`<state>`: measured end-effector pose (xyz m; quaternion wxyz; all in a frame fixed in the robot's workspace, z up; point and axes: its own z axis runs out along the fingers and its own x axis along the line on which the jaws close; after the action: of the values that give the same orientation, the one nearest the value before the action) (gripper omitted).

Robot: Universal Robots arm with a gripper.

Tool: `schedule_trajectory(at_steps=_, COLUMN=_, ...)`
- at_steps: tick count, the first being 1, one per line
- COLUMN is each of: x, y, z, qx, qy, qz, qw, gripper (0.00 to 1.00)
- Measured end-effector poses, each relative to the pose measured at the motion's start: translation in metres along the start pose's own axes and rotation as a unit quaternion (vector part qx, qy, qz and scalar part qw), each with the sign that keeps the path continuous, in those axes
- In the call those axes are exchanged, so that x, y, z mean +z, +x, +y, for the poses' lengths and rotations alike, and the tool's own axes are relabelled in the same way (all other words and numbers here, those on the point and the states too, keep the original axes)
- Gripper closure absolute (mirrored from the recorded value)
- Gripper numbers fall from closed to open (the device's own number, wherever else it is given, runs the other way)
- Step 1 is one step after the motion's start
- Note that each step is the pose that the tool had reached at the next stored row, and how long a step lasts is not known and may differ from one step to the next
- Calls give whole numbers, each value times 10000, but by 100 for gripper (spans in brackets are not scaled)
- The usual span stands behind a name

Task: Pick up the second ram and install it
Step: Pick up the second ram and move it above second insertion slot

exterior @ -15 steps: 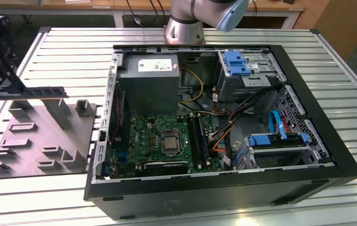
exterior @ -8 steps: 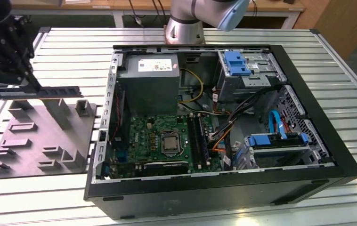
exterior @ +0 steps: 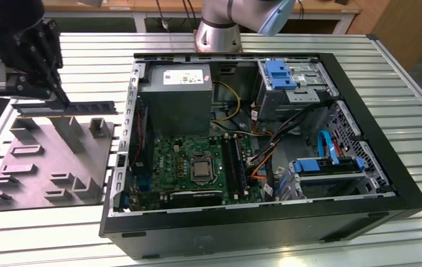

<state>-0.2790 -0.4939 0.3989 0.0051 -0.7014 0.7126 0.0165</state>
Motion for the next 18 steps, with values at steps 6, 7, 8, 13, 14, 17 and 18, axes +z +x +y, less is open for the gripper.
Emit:
schedule_trajectory(at_steps=6, x=-3, y=-3, z=-203, qx=0, qy=0, qz=0, qw=10000, gripper=89)
schedule_trajectory(at_steps=7, x=-4, y=-4, z=-233, qx=0, qy=0, qz=0, qw=10000, gripper=89)
schedule_trajectory(at_steps=8, x=-4, y=-4, z=-264, qx=0, qy=0, qz=-1, qw=10000, gripper=89)
schedule_trajectory(at_steps=13, x=-7, y=-7, z=-439, qx=0, qy=-2, qz=0, qw=10000, gripper=89)
schedule_trajectory(at_steps=14, x=-7, y=-7, z=-473, qx=0, qy=-3, qz=0, qw=10000, gripper=89)
schedule_trajectory(at_steps=17, x=-9, y=-10, z=-577, qx=1, qy=-3, qz=0, qw=10000, gripper=89)
schedule_trajectory(at_steps=18, x=-9, y=-10, z=-611, qx=0, qy=-4, qz=0, qw=10000, gripper=89)
